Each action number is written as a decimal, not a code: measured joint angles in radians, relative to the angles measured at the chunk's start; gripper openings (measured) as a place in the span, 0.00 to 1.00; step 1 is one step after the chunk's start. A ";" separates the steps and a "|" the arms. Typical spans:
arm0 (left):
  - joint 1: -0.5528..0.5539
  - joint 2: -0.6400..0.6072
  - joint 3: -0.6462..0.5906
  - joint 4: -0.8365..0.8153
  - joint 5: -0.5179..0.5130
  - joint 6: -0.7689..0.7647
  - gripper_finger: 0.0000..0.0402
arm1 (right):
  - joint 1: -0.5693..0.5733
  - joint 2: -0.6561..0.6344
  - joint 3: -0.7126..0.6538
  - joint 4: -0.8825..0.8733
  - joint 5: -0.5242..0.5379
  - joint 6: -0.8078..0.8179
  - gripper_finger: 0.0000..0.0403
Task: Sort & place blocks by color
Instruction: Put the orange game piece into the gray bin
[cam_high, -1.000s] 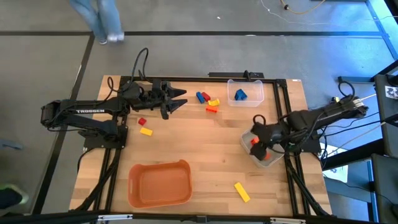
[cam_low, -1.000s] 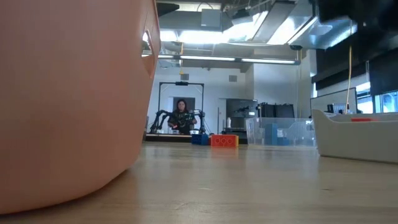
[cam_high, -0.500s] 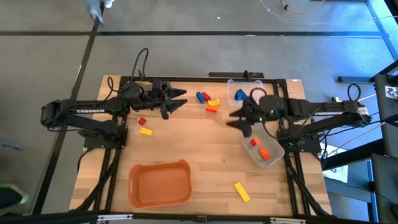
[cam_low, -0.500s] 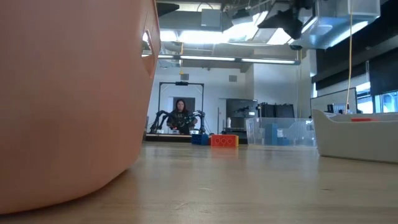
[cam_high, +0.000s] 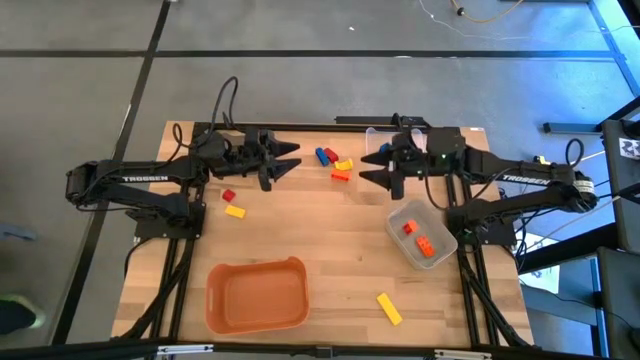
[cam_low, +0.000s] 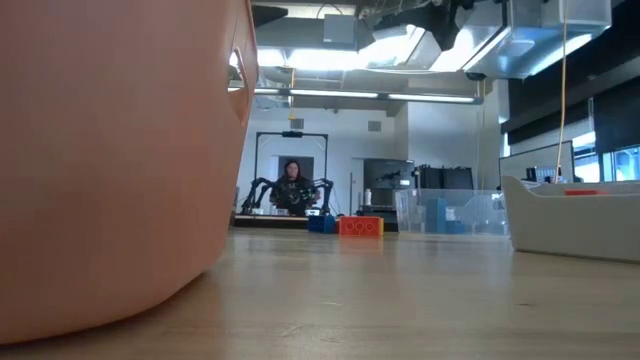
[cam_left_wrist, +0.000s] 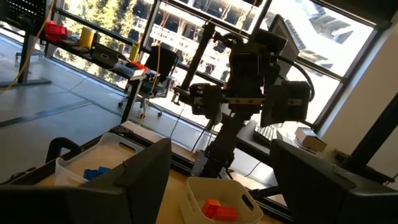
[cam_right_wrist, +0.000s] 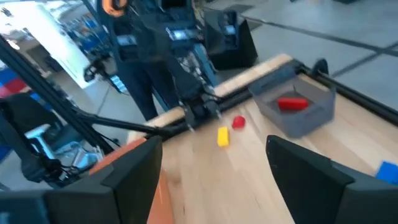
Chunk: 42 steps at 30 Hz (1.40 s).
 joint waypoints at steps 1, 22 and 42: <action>0.004 0.000 0.000 0.000 0.002 0.000 0.66 | -0.005 0.000 0.000 0.009 -0.011 0.000 0.72; 0.039 0.000 0.000 0.000 0.040 0.002 0.66 | -0.020 0.001 -0.001 0.013 0.002 -0.046 0.72; 0.109 0.140 0.173 -0.372 0.047 0.081 0.66 | -0.020 0.002 -0.001 0.023 0.022 -0.020 0.72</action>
